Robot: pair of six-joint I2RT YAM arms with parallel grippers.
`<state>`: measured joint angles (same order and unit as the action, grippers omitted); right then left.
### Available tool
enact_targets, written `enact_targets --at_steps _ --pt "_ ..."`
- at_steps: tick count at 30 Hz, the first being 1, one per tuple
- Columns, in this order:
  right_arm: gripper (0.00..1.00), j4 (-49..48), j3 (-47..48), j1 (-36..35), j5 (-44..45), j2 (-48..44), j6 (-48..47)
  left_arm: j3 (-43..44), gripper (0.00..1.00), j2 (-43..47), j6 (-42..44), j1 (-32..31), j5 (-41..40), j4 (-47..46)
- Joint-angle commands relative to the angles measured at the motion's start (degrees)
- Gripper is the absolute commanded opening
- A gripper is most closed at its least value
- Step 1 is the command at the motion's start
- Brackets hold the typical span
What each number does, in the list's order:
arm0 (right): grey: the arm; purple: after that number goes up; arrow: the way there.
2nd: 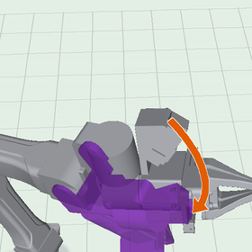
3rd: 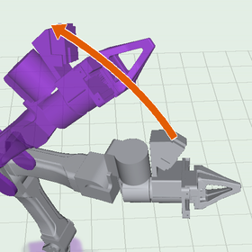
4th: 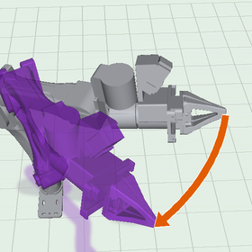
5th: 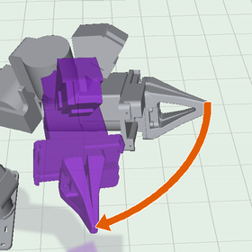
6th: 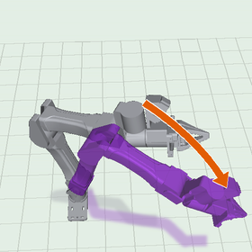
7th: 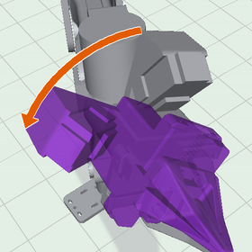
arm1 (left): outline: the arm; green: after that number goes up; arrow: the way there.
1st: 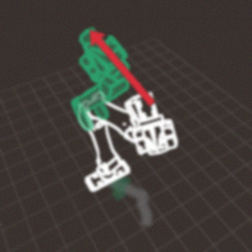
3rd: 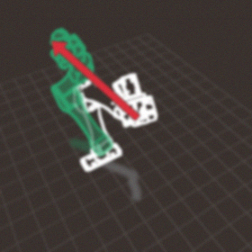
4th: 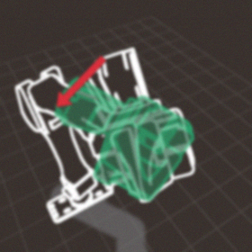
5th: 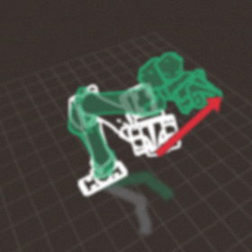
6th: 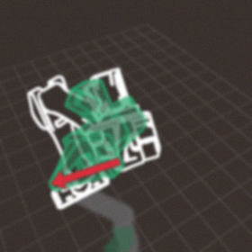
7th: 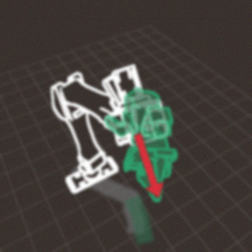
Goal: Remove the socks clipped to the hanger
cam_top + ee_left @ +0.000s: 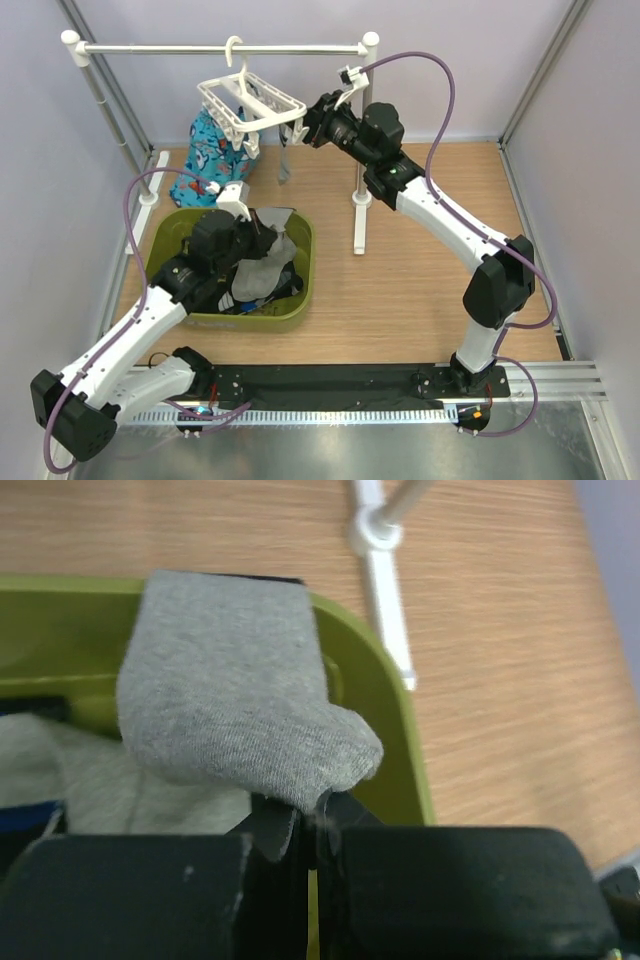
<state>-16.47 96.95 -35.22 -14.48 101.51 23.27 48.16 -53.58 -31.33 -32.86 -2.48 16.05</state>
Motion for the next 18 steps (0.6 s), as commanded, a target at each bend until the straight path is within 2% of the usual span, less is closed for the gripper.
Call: enact_targets --at_steps 1,3,6,12,18 --pt "0.01 0.3 2.9 -0.5 0.2 -0.2 0.0 6.7 0.0 -2.5 -3.5 1.0 -13.2 12.6" --pt "0.01 0.7 2.8 -0.7 0.0 -0.5 -0.1 8.5 0.0 -2.9 -6.0 2.9 -16.7 17.8" --pt "0.01 1.9 2.9 -0.7 -0.5 -0.6 -0.5 7.7 0.0 1.5 -9.2 3.6 -21.1 19.9" --pt "0.01 4.3 3.9 -0.6 -0.8 -0.5 -1.5 8.0 0.0 5.0 -7.0 3.7 -29.3 26.0" --pt "0.01 6.0 5.0 -0.7 -1.3 -0.4 -1.6 9.3 0.0 7.4 -7.0 3.6 -23.5 28.9"
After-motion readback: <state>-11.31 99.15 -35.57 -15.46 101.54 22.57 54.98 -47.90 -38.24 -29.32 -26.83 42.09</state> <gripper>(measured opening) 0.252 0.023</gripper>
